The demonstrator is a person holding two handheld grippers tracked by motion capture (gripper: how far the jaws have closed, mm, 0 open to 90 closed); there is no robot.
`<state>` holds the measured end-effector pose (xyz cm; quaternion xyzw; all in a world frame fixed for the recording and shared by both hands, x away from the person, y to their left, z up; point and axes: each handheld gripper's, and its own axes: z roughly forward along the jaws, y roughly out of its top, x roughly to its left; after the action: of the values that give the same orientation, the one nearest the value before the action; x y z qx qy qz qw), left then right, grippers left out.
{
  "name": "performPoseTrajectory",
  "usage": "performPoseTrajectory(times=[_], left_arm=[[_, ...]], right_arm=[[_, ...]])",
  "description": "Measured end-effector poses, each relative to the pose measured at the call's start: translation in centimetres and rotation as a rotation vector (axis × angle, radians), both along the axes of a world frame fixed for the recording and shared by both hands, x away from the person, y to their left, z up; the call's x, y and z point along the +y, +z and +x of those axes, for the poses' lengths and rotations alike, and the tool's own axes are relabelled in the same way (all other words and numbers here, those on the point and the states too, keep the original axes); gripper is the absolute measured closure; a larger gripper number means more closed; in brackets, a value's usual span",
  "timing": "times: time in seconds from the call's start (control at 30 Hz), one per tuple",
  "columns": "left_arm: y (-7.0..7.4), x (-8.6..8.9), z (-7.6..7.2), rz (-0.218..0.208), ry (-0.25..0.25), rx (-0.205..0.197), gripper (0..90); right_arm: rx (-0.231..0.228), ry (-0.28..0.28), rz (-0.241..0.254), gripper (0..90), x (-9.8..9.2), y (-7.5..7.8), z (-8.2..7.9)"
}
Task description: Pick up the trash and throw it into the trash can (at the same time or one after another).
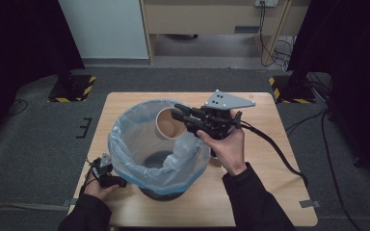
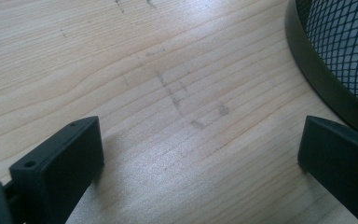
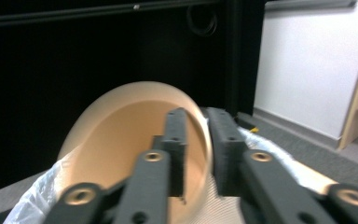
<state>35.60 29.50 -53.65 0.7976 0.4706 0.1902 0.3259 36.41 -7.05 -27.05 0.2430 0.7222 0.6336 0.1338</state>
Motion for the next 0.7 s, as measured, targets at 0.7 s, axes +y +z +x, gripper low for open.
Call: performPoseTrajectory(times=[0.7], left_arm=[[0.0,0.0,0.0,0.000,-0.001,0.000,0.0]], right_arm=[[-0.044,-0.303,0.074,53.8,-10.1,-0.1,0.8]])
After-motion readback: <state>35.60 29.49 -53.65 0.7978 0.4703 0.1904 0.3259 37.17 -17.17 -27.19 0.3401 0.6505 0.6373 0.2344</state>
